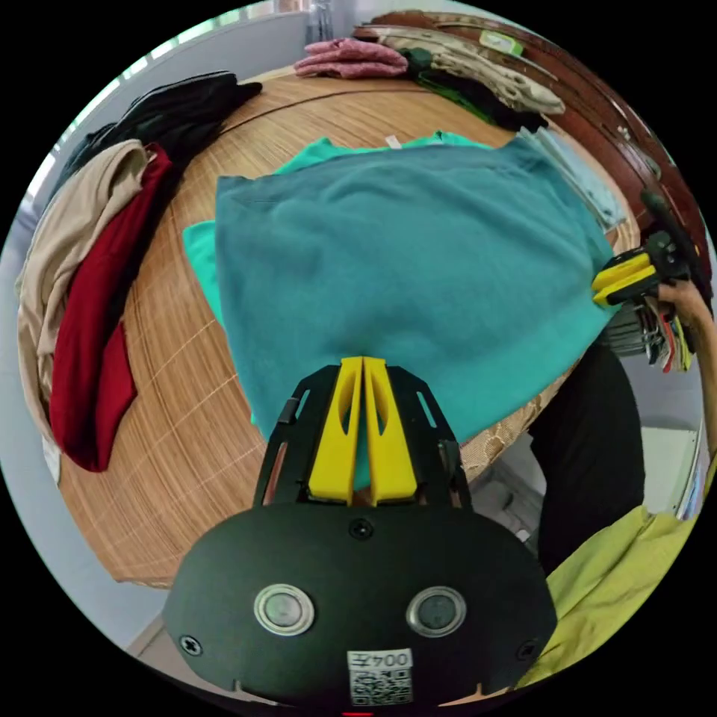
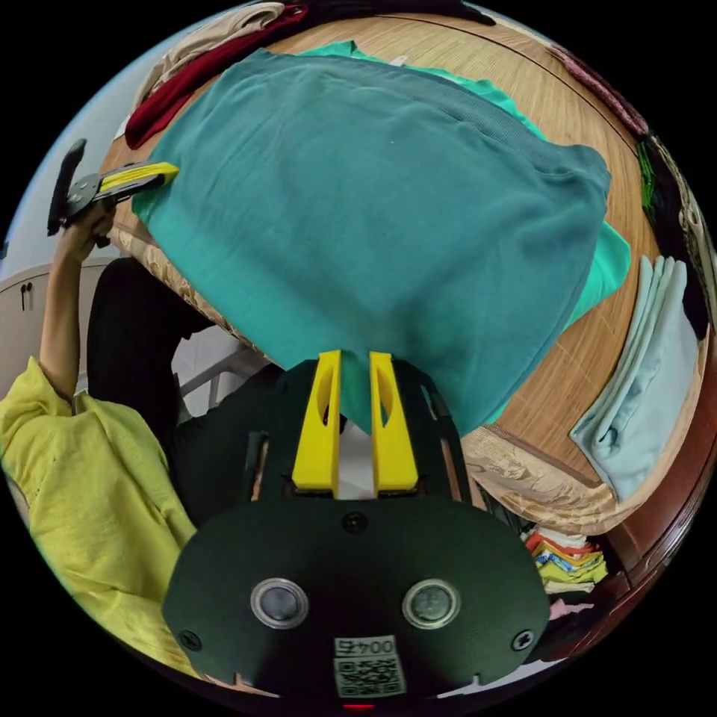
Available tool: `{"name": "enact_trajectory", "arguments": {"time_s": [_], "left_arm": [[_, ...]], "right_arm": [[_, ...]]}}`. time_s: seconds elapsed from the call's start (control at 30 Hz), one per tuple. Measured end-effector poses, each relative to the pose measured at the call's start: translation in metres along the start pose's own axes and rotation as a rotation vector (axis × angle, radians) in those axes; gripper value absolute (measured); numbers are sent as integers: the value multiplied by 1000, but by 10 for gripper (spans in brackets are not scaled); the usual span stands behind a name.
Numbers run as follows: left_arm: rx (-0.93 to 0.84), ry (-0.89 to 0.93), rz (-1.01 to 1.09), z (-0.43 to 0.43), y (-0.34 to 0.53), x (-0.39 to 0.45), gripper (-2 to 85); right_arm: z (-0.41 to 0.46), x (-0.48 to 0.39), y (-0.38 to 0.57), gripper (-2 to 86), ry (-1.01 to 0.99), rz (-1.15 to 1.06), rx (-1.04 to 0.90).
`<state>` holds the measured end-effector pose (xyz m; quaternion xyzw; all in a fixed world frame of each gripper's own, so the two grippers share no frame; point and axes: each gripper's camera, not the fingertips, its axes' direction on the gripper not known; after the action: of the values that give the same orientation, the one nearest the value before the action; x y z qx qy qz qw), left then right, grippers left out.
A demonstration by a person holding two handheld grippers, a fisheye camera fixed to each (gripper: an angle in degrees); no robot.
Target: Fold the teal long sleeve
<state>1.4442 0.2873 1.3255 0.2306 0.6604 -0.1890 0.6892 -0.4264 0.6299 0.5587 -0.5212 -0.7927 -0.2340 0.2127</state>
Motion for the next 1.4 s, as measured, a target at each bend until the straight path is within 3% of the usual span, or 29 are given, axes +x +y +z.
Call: {"name": "enact_trajectory", "arguments": {"time_s": [0.1,0.17,0.33,0.43,0.77,1.4], "left_arm": [[-32,-78,79,7,-15,17,2],[-20,-105,96,6,-14,23,2],[84,-94,80,1,2,23,3],[134,-86,77,-3,11,22,3],[256,-105,35,-5,33,24,7],[265,-107,36,-15,34,26,7]], "right_arm": [[-8,5,-19,117,-155,-49,-52],[-45,5,-35,108,-291,-139,112],[-95,3,-115,87,-223,-233,448],[-91,-3,-188,86,-206,-305,493],[-37,-18,-372,90,-44,-448,388],[3,-38,-464,36,-13,-483,247]]}}
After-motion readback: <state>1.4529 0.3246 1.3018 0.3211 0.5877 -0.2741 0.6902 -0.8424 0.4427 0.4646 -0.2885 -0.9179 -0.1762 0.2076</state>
